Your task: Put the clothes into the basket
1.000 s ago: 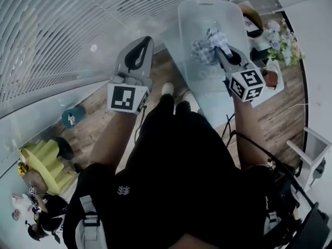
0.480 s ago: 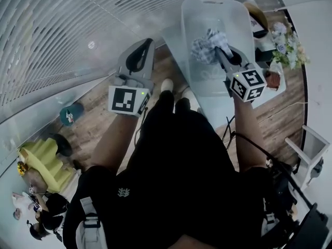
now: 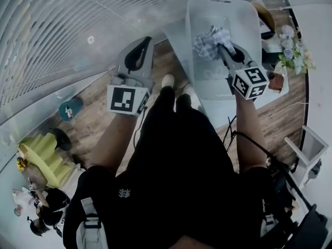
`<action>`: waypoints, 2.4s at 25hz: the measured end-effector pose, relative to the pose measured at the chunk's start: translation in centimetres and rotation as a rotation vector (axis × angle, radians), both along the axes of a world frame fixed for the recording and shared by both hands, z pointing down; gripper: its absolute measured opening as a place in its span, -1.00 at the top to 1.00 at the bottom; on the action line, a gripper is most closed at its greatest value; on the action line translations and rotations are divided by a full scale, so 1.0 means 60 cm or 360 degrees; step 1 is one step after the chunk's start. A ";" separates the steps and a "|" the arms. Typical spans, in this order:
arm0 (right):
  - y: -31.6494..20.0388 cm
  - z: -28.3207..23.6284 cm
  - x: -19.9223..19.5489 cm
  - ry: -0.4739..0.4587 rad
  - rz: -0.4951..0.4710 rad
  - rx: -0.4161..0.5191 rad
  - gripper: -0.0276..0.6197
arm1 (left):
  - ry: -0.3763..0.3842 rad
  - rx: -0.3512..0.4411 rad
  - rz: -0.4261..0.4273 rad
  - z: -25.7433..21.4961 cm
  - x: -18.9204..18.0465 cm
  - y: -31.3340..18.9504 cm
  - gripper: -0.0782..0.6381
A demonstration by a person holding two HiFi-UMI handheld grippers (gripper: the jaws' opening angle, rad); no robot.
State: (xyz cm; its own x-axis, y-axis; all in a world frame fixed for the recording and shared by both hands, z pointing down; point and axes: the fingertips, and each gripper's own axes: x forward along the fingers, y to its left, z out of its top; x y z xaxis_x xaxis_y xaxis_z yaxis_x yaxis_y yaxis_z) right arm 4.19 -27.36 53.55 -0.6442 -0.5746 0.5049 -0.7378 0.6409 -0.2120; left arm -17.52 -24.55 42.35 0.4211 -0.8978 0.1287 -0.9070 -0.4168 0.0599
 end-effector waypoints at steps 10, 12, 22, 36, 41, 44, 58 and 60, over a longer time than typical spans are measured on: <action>-0.010 0.027 -0.020 -0.0038 0.0010 -0.0071 0.79 | -0.0003 -0.0031 -0.0027 0.013 -0.036 0.008 0.77; -0.008 0.033 -0.029 -0.0053 0.0005 -0.0099 0.78 | 0.0006 -0.0021 -0.0009 0.013 -0.038 0.011 0.77; -0.015 0.077 -0.011 0.0005 0.0013 -0.0186 0.75 | -0.0038 -0.0074 0.0060 0.045 0.008 0.000 0.77; 0.010 0.041 0.005 0.0085 -0.0031 -0.0184 0.27 | -0.0069 0.0035 0.0108 -0.018 0.038 0.007 0.77; 0.012 -0.006 0.021 0.0030 0.0043 -0.0036 0.27 | -0.0071 0.0083 0.0134 -0.045 0.055 0.020 0.77; 0.009 -0.044 0.037 -0.0063 0.0112 0.0053 0.27 | -0.0073 0.0110 0.0153 -0.059 0.068 0.024 0.77; 0.065 -0.215 0.120 -0.0237 0.0291 0.0575 0.38 | -0.0082 0.0237 0.0188 -0.134 0.112 0.064 0.77; 0.081 -0.226 0.136 -0.0251 0.0317 0.0614 0.45 | -0.0080 0.0252 0.0198 -0.143 0.119 0.068 0.77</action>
State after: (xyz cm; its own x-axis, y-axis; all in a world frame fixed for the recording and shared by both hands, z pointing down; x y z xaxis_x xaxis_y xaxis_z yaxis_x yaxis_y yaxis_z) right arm 12.33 -22.47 40.01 -0.5539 -0.8217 0.1345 -0.8325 0.5439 -0.1057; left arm -10.35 -20.45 33.78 0.5265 -0.8501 0.0139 -0.8482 -0.5263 -0.0592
